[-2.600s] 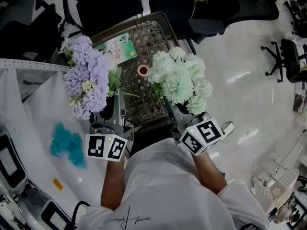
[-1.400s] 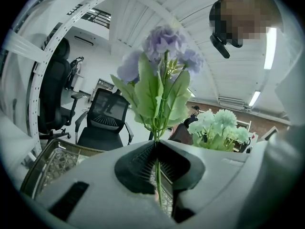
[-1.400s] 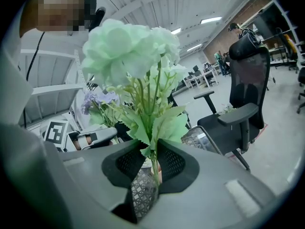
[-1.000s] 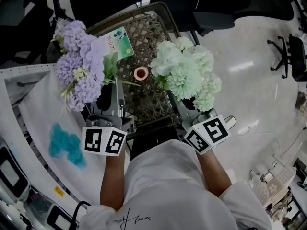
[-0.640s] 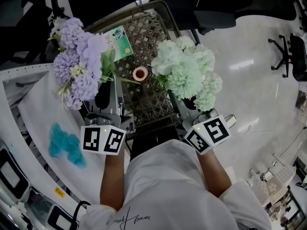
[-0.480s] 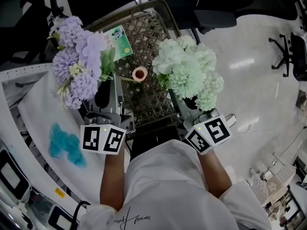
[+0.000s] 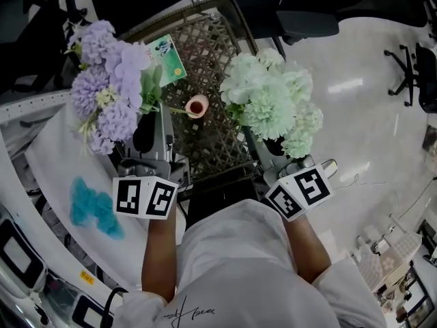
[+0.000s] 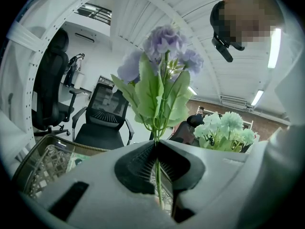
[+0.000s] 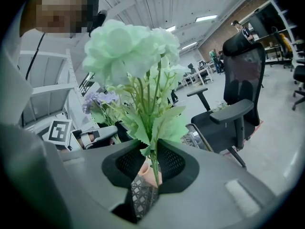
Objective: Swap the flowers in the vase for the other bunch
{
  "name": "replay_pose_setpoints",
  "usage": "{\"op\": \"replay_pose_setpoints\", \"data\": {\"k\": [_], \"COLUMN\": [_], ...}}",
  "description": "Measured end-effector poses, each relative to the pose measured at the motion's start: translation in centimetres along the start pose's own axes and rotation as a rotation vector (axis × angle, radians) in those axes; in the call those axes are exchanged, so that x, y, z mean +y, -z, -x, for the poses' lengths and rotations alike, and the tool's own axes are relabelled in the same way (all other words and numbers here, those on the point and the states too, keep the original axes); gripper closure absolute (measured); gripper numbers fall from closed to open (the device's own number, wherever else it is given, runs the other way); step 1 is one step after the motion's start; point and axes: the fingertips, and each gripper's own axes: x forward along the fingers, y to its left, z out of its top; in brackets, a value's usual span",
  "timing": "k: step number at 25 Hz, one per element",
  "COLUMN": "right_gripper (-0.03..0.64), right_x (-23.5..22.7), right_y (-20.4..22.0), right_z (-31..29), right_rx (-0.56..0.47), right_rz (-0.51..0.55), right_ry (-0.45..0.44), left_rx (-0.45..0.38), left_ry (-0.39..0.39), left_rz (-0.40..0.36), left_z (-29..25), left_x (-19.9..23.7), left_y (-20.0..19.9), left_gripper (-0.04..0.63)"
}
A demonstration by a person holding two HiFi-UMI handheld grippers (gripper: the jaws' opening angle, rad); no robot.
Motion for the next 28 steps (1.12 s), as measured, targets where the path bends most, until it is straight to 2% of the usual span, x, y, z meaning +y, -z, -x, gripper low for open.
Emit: {"op": "replay_pose_setpoints", "data": {"k": [12, 28], "right_gripper": [0.54, 0.54], "right_x": [-3.2, -2.9], "right_y": [0.5, 0.2], "right_z": [-2.1, -2.2], "right_rx": [0.035, 0.037], "right_rz": [-0.023, -0.026], "right_ry": [0.003, 0.022], "left_rx": [0.04, 0.071], "left_ry": [-0.026, -0.024], "left_rz": [0.005, 0.014], "left_z": [-3.3, -3.4], "left_x": [1.2, 2.1], "left_y": [2.1, 3.2], "left_gripper": [0.574, 0.574]}}
